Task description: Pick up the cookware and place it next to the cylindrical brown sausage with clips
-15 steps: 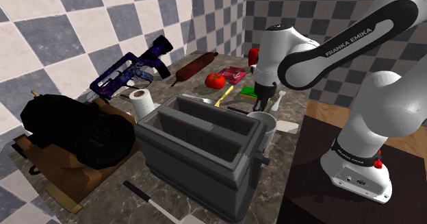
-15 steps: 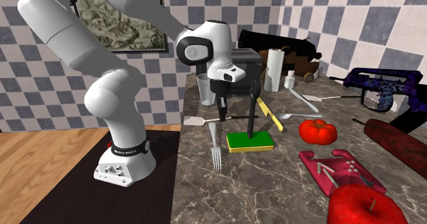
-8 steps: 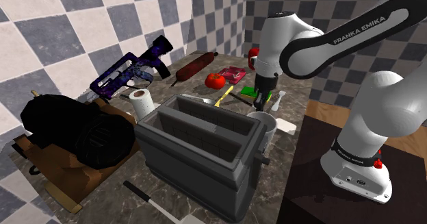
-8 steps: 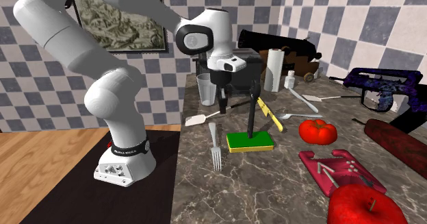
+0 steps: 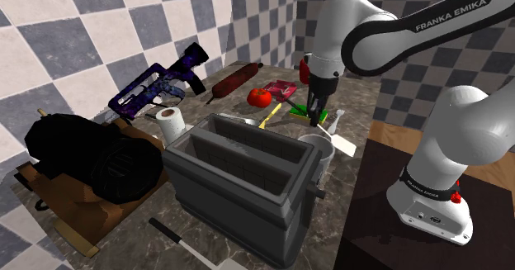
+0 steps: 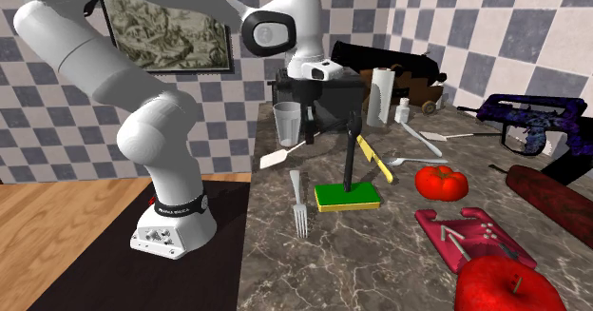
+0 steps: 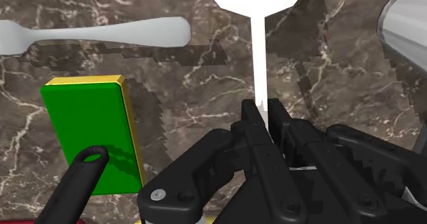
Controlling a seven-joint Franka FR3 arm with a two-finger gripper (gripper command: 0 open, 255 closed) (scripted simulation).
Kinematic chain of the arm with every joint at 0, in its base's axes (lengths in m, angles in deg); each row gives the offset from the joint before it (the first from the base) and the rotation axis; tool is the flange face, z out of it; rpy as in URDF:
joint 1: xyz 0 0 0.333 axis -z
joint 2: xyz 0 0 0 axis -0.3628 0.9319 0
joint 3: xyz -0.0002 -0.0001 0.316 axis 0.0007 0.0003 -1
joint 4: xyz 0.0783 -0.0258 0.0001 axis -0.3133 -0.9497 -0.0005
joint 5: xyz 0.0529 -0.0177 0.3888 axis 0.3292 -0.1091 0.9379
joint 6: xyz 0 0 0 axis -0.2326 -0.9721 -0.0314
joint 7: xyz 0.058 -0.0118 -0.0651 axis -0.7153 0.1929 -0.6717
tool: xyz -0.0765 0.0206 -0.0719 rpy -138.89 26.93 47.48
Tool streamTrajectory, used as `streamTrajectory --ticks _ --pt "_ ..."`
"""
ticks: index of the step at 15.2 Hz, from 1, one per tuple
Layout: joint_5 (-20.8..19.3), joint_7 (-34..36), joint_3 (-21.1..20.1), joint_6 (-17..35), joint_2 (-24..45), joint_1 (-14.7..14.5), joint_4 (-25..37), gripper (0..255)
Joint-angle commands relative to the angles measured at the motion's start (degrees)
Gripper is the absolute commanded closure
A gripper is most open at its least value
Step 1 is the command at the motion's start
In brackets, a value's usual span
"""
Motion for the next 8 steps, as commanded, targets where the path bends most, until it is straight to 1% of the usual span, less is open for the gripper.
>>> streamTrajectory --ticks 1,7,8 --pt "-0.1 0.1 0.1 -2.0 -0.6 0.0 1.3 255" --pt "-0.6 0.1 0.6 -6.9 -2.0 0.2 4.9 255" --pt "-1.0 -0.3 0.9 -5.9 0.6 0.8 6.5 255"
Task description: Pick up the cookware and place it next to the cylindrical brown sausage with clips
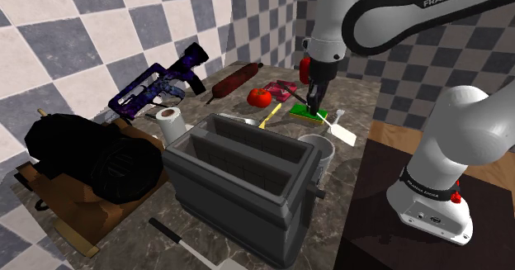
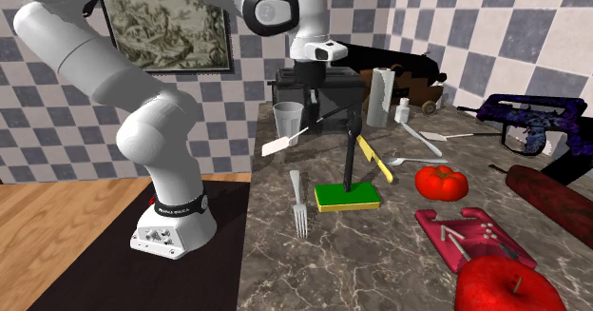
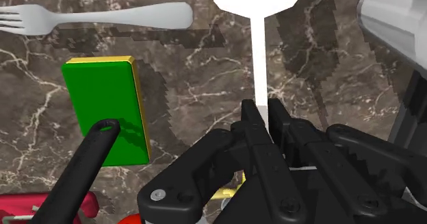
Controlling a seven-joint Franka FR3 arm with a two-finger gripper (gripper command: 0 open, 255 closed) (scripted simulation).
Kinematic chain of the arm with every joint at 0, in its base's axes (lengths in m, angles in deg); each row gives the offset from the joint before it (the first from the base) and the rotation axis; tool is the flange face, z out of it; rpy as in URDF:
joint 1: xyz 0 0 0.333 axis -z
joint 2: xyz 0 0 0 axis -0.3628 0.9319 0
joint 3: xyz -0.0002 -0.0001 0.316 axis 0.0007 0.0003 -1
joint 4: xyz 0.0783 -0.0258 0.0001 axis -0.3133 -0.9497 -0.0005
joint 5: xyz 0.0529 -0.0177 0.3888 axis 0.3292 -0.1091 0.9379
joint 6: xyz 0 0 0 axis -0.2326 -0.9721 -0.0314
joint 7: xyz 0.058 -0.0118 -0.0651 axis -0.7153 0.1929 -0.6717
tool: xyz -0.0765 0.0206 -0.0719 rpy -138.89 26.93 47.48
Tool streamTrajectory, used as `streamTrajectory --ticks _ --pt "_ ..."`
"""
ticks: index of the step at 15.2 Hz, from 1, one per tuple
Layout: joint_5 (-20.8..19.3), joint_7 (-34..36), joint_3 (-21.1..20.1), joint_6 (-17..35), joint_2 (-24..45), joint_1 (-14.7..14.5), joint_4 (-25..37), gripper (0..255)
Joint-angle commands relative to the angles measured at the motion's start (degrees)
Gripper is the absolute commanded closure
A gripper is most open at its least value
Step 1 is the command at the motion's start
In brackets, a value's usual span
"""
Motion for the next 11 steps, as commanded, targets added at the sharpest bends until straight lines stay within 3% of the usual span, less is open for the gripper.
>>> streamTrajectory --ticks 1,11 --pt "-0.6 -0.6 0.3 1.3 3.9 0.8 2.6 255" --pt "-4.6 -2.9 1.8 5.1 27.6 4.8 22.3 255"
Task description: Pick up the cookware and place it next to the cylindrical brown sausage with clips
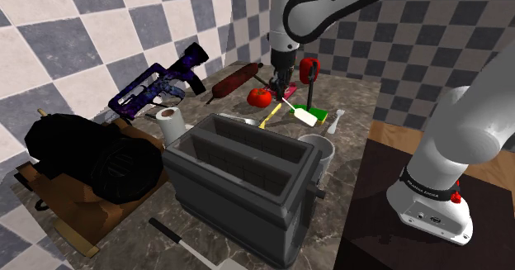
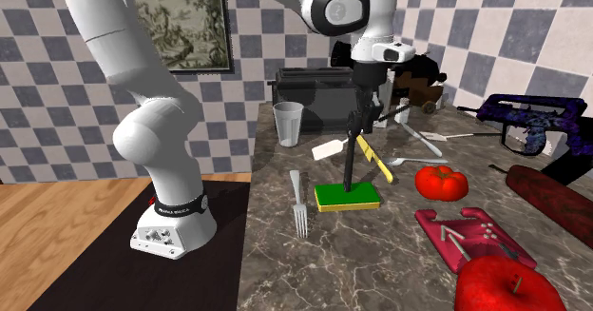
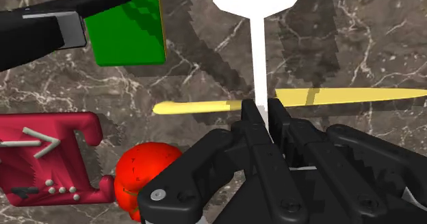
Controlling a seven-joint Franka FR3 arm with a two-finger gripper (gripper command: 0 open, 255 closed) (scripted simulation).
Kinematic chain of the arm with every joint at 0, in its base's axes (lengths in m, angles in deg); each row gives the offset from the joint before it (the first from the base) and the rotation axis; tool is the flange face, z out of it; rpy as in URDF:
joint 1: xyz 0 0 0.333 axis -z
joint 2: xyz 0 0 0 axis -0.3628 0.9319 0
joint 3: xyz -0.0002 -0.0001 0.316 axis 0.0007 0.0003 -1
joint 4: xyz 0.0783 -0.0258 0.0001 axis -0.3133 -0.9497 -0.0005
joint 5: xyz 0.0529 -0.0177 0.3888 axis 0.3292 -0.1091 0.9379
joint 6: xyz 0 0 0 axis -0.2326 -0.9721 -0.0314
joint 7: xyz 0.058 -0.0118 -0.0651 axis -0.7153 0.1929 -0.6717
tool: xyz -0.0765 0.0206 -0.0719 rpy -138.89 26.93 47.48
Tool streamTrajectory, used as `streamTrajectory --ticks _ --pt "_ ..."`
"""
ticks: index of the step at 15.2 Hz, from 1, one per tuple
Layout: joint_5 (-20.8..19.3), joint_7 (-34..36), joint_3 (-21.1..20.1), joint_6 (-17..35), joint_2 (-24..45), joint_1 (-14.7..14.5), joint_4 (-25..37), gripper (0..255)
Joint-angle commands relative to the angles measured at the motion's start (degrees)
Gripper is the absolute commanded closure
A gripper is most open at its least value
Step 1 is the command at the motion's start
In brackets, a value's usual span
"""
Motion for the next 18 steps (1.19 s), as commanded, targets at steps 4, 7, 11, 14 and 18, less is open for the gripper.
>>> streamTrajectory --ticks 4,7,11,14,18 --pt "-1.7 -0.8 0.7 -0.6 11.0 1.2 11.5 255" --pt "-2.6 -1.2 1.0 -1.9 17.6 1.6 19.3 255" --pt "-3.7 -1.7 1.5 -4.9 27.2 1.9 31.9 255" --pt "-3.8 -1.6 1.5 -2.7 27.7 1.9 30.2 255" --pt "-4.0 -1.5 1.6 0.1 28.6 1.9 28.3 255"
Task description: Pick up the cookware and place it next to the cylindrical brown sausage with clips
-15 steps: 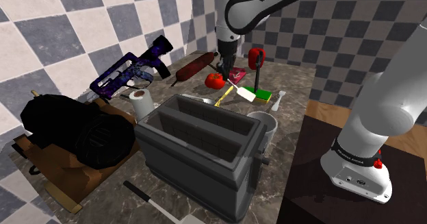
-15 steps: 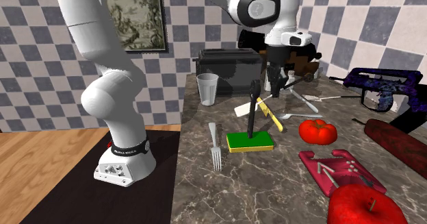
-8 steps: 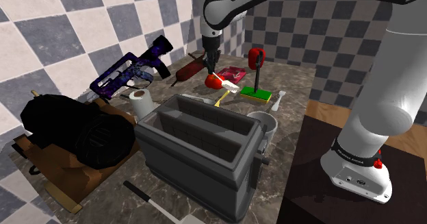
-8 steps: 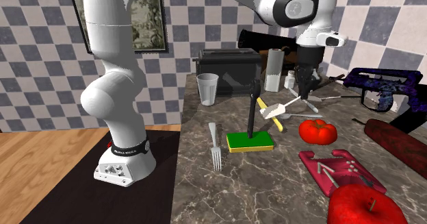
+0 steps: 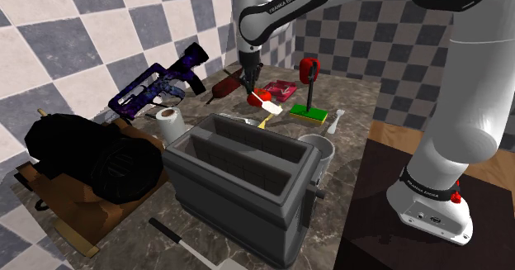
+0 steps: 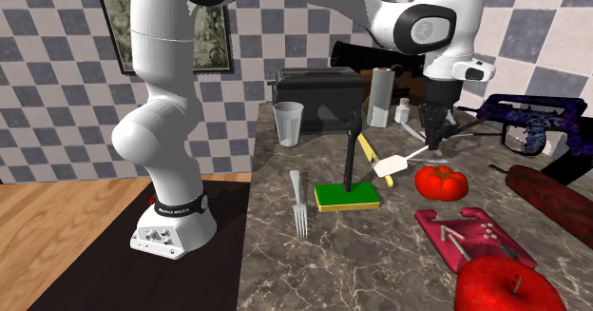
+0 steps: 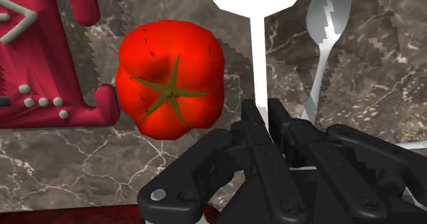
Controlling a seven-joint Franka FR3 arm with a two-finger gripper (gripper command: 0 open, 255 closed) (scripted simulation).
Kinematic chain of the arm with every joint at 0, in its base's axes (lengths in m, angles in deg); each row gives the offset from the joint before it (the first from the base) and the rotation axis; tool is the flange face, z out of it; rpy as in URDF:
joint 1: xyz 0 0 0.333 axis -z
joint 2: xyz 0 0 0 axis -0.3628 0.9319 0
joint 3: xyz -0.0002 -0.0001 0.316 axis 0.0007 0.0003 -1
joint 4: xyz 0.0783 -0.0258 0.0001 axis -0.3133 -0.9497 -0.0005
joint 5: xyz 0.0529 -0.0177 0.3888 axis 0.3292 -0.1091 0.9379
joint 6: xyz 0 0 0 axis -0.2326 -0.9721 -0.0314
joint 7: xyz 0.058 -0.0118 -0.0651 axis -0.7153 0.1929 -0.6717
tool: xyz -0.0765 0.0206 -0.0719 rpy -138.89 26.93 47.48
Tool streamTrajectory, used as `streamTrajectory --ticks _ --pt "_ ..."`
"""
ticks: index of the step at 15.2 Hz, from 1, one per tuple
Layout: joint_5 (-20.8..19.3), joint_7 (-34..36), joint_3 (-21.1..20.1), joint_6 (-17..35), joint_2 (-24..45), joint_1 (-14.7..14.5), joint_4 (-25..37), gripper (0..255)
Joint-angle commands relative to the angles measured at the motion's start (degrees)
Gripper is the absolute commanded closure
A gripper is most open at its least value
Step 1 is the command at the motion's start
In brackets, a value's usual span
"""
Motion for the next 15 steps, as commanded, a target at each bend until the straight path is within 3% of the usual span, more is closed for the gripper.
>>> streamTrajectory --ticks 1,15 --pt "-0.1 -0.1 0.1 1.5 0.6 0.1 -0.9 255" --pt "-0.7 0.3 0.3 9.9 4.5 -0.1 -5.4 255"
